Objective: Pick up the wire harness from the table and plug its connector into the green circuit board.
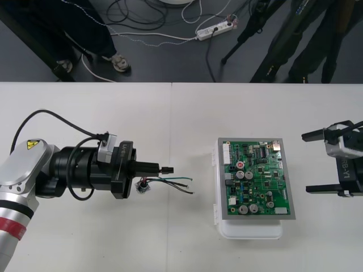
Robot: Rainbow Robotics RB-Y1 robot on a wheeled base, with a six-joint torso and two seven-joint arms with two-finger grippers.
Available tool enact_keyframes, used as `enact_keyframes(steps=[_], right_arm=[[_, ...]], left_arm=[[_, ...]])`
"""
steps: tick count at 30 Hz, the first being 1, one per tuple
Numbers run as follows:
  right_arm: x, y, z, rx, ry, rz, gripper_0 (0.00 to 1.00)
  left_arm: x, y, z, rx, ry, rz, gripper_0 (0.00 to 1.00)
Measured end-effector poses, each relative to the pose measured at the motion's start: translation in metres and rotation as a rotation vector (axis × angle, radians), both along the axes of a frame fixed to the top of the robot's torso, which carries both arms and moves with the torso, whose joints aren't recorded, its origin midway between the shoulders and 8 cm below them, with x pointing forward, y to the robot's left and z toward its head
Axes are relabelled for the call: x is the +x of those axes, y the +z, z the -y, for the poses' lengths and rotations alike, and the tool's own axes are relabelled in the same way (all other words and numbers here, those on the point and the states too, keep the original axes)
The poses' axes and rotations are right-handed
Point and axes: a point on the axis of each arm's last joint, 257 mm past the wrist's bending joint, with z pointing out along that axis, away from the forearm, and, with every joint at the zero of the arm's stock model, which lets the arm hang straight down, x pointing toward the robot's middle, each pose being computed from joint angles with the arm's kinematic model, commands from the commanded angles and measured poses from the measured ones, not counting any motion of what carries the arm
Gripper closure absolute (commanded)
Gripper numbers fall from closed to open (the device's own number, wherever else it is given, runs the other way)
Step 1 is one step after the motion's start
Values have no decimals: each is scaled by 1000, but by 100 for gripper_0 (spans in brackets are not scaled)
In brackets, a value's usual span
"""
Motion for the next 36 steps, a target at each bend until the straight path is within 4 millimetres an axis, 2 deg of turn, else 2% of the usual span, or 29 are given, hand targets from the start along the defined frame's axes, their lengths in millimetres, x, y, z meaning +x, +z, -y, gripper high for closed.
enact_keyframes(steps=[7,14,24,36], right_arm=[[2,-37,22,-176,-27,-12,0],[0,-70,36,-304,-56,-56,0],[5,-90,52,-413,-80,-43,0],[22,-99,48,-529,-53,14,0]], left_arm=[[-3,-28,0,15,2,10,100],[-10,-37,5,22,-19,63,100],[-15,-39,14,33,-54,63,100],[-18,-41,25,46,-78,67,100]])
